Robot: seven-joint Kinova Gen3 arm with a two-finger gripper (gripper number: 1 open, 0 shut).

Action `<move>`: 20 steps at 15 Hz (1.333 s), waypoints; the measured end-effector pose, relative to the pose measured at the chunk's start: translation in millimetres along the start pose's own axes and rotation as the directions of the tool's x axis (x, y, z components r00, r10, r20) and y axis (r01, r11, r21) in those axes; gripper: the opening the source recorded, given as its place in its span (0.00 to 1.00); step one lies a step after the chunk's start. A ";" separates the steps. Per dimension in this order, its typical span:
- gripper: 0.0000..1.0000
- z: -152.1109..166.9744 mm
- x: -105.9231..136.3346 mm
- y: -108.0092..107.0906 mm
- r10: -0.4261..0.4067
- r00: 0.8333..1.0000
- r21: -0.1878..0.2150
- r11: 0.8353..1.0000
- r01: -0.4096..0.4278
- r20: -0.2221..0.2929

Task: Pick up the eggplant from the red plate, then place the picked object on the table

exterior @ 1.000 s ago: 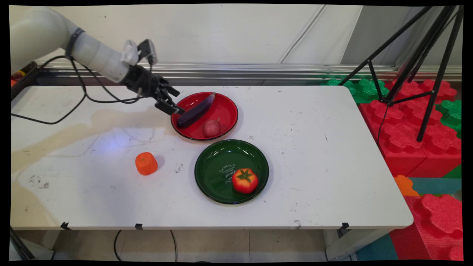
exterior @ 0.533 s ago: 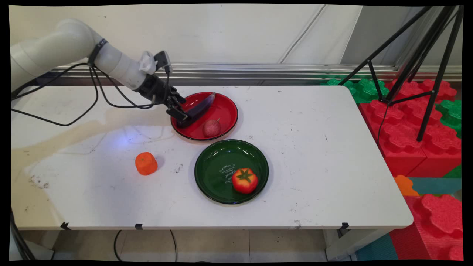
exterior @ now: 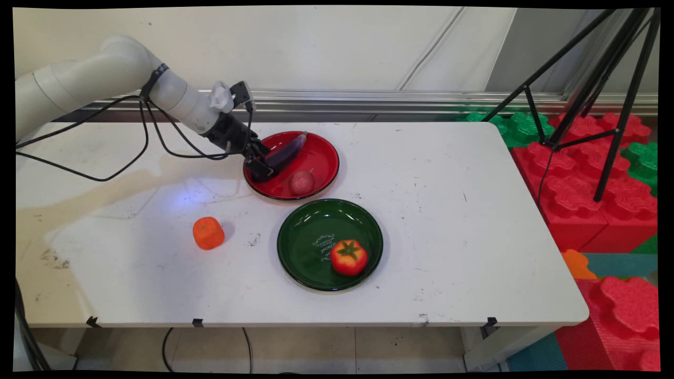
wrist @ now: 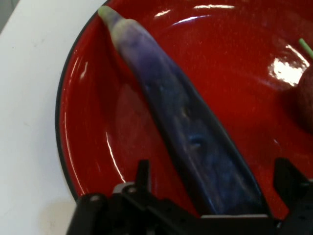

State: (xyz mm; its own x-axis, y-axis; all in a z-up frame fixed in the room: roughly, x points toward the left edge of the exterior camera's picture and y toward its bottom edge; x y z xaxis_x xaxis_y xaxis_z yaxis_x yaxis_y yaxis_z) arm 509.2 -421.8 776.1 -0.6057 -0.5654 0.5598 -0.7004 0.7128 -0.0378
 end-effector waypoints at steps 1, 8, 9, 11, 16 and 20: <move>0.00 1.2 1.1 0.3 -0.003 1.000 0.000 1.000 0.003 -0.001; 0.00 2.9 5.4 4.4 -0.013 1.000 -0.004 1.000 0.013 -0.003; 0.00 2.3 5.5 5.1 -0.013 1.000 -0.004 1.000 0.013 -0.002; 0.00 1.1 5.8 5.8 -0.014 1.000 -0.003 1.000 0.014 -0.003; 0.00 -8.7 6.8 7.5 -0.017 1.000 0.003 1.000 0.017 -0.017; 0.00 -25.8 8.2 9.1 -0.008 0.999 0.009 1.000 0.008 -0.039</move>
State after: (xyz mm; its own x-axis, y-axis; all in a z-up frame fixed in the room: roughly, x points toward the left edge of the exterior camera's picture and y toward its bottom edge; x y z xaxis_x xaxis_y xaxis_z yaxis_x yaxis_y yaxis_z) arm 507.7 -409.3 801.7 -0.5850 -0.5540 0.5923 -0.7084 0.7047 -0.0406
